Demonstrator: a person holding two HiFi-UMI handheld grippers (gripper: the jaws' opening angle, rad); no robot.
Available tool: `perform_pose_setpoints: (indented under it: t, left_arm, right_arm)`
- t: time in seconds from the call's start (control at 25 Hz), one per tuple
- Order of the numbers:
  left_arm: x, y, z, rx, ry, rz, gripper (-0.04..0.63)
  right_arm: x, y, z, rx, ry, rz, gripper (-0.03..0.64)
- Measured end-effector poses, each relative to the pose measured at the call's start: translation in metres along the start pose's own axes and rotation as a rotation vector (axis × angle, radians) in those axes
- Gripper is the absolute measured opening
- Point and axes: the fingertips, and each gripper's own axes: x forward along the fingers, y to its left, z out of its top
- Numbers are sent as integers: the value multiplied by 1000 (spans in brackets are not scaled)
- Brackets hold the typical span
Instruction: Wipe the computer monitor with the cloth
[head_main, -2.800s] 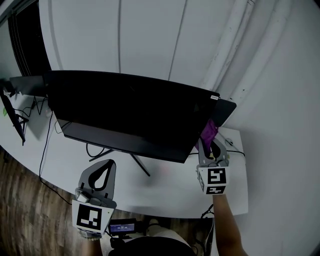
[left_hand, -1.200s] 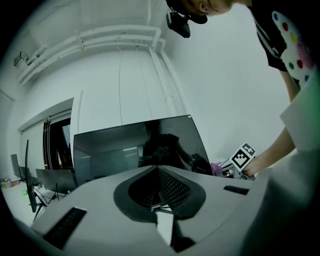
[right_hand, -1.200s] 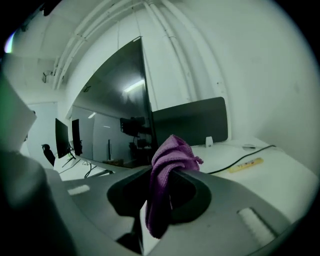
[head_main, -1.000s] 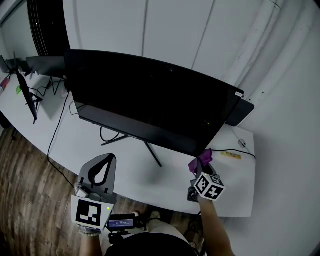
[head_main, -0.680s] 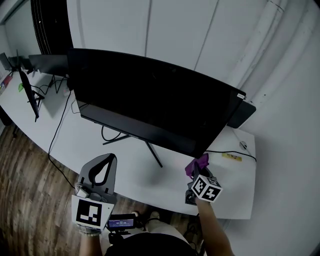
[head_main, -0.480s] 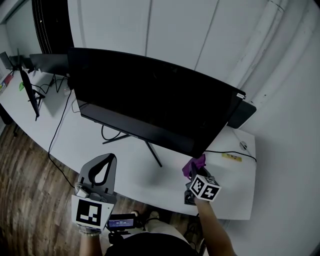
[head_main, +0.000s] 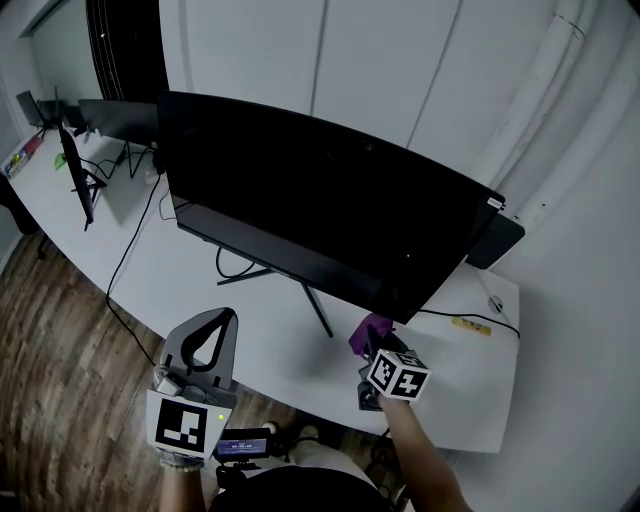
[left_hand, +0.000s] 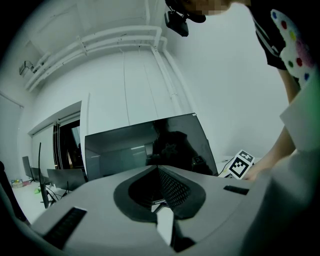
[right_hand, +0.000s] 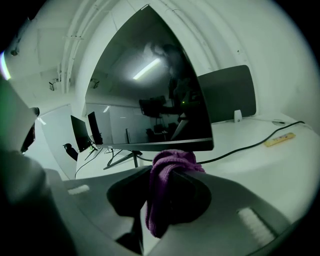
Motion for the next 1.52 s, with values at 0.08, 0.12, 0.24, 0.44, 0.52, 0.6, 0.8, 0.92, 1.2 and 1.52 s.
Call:
perform_pose_setpoints:
  t: [0.08,0.12,0.24,0.44,0.52,0.6,0.8,0.92,1.2,1.52]
  left_arm:
    - [-3,4,-2,2,1,10,6]
    - [-5,7,-2,2,2,16,6]
    - [-10,14,-4,4,7,28,6]
    - [-18,28,-9,10,7,47,6]
    - [-21,34,-12,10,11,56,6]
    - [-24,41,-14,8,14,68,6]
    - [-30,58,-21,4,17,92,6]
    - [-32,66,-26,-2,21,102,6]
    - [-32,89,-36,-4,31,119,5]
    - [-32,110,-46,2,43,135,6]
  right_arm:
    - [8,11,-1,-2,6,19,84]
    - [12,17,-1,-6,9,28,84]
    - [23,34,-2,-16,21,60,84]
    - [43,61,-2,-43,46,95,84]
    - [50,68,-4,-52,64,102,84]
    - [56,76,-6,-60,79,110,84]
    - [73,103,-4,-95,93,147,84]
    - [84,114,-9,-106,117,160,84]
    - [109,154,-10,-150,140,221,85]
    - [135,190,-14,-186,164,271,84]
